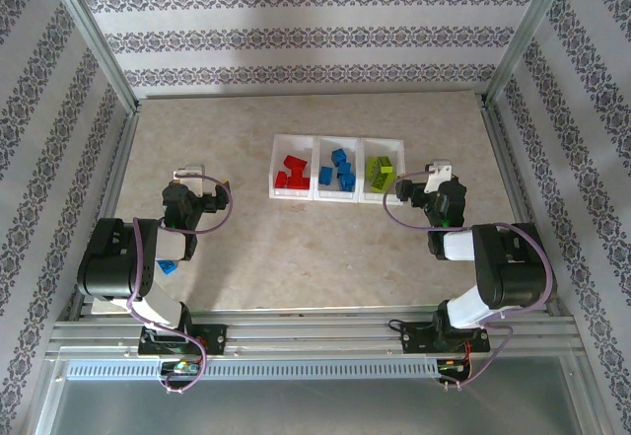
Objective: Sort the legos into containers by color
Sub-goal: Reset both arms
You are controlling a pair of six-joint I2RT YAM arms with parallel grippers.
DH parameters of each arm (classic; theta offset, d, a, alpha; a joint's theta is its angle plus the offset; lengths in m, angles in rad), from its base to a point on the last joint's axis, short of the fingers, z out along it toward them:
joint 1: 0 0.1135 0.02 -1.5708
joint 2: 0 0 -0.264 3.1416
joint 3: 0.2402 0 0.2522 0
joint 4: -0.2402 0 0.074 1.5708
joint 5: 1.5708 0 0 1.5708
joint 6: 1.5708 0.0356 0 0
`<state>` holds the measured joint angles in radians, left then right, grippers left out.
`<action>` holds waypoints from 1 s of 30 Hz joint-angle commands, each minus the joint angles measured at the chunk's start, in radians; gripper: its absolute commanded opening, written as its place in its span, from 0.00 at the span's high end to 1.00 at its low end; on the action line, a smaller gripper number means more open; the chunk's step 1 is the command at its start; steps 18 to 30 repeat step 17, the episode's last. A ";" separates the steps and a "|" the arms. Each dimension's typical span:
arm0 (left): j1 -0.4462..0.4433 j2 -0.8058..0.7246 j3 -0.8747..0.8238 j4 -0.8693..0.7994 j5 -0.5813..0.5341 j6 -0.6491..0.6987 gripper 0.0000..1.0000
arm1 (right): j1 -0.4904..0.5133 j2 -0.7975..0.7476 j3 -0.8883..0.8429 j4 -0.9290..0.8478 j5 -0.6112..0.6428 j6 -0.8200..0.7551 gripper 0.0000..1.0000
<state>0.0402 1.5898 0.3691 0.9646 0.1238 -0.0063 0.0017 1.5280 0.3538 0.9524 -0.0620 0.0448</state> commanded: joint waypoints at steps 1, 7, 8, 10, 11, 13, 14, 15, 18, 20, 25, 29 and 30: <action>-0.008 0.003 0.014 -0.009 0.014 0.014 0.00 | -0.009 0.003 0.017 0.009 -0.019 -0.015 0.02; -0.008 0.002 0.010 -0.002 0.010 0.011 0.00 | -0.010 0.003 0.017 0.009 -0.019 -0.015 0.02; -0.008 0.001 0.007 0.002 0.006 0.010 0.00 | -0.009 0.004 0.017 0.008 -0.019 -0.015 0.02; -0.008 0.001 0.004 0.010 -0.001 0.008 0.00 | -0.010 0.003 0.017 0.008 -0.019 -0.015 0.02; -0.008 0.001 0.002 0.014 -0.004 0.006 0.00 | -0.009 0.004 0.017 0.008 -0.019 -0.015 0.02; -0.008 0.001 -0.001 0.017 -0.009 0.006 0.00 | -0.009 0.003 0.017 0.008 -0.019 -0.015 0.02; -0.008 0.002 -0.001 0.019 -0.013 0.003 0.00 | -0.009 0.003 0.017 0.008 -0.019 -0.014 0.02; -0.008 0.001 -0.001 0.019 -0.018 0.002 0.00 | -0.010 0.003 0.017 0.008 -0.019 -0.015 0.02; -0.008 0.001 -0.001 0.019 -0.021 0.001 0.00 | -0.009 0.003 0.017 0.008 -0.019 -0.015 0.02; -0.008 0.001 -0.001 0.019 -0.021 0.001 0.00 | -0.009 0.003 0.017 0.008 -0.019 -0.015 0.02; -0.008 0.001 -0.001 0.019 -0.021 0.001 0.00 | -0.009 0.003 0.017 0.008 -0.019 -0.015 0.02; -0.008 0.001 -0.001 0.019 -0.021 0.001 0.00 | -0.009 0.003 0.017 0.008 -0.019 -0.015 0.02; -0.008 0.001 -0.001 0.019 -0.021 0.001 0.00 | -0.009 0.003 0.017 0.008 -0.019 -0.015 0.02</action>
